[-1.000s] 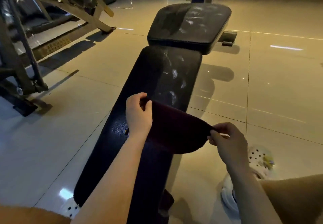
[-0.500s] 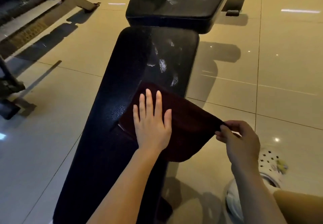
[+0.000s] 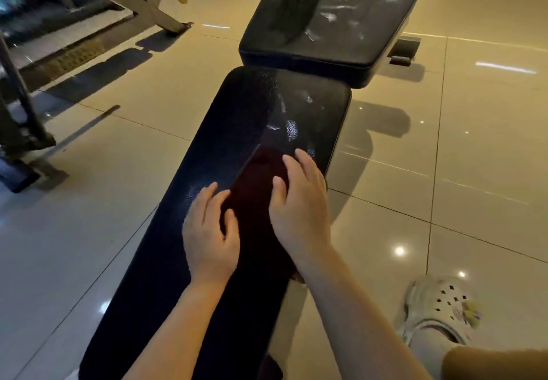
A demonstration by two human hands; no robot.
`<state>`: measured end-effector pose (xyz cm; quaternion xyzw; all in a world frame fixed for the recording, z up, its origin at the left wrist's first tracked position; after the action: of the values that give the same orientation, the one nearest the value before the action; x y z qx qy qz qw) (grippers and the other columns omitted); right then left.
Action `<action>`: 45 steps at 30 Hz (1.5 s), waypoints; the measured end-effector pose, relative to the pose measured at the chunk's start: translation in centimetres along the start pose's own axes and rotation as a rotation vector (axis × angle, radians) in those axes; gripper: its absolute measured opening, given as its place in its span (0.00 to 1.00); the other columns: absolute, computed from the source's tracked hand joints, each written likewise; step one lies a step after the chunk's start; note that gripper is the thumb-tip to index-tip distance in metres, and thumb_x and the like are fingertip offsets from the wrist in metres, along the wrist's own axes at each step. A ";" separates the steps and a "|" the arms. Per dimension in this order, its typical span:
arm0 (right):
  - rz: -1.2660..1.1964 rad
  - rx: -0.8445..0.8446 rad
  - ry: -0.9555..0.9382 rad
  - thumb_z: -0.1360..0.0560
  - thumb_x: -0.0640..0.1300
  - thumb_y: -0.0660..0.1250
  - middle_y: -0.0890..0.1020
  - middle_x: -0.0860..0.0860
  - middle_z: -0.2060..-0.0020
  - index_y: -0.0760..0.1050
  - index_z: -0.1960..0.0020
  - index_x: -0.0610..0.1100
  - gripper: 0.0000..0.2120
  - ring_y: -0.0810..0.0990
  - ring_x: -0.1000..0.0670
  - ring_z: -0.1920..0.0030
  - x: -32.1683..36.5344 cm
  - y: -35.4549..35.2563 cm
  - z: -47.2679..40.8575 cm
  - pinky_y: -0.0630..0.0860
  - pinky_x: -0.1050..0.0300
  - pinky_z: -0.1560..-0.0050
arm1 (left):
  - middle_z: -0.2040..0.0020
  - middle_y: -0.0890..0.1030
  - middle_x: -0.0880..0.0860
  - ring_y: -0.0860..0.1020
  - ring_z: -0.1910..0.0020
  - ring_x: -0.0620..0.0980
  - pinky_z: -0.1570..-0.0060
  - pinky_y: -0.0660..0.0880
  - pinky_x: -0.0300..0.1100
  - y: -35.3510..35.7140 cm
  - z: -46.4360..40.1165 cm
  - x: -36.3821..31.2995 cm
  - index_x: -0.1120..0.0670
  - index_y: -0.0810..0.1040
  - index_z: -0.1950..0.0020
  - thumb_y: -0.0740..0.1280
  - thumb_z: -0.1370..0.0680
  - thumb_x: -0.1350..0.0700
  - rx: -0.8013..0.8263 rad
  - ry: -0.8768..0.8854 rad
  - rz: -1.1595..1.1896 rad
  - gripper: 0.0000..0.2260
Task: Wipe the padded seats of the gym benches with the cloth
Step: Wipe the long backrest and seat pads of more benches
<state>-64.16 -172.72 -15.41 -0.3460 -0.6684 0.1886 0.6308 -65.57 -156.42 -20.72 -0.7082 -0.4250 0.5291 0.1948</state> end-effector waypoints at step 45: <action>0.667 0.043 -0.299 0.23 0.68 0.50 0.62 0.47 0.23 0.61 0.23 0.42 0.39 0.58 0.47 0.23 -2.9 7.5 0.9 0.50 0.46 0.25 | 0.27 0.69 0.58 0.63 0.28 0.55 0.29 0.53 0.51 1.5 4.1 6.3 0.54 0.67 0.27 0.41 0.17 0.41 0.084 -0.124 -0.279 0.28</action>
<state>-63.45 -169.47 -22.75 -0.5002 -0.5997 0.4463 0.4370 -68.21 -152.87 -26.94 -0.5996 -0.5080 0.5567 0.2693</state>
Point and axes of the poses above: each hand's wrist, its own z-axis away from the middle knuckle, its own y-axis out of the palm, x = y × z, the point moved 7 cm from there along -z, towards the middle knuckle
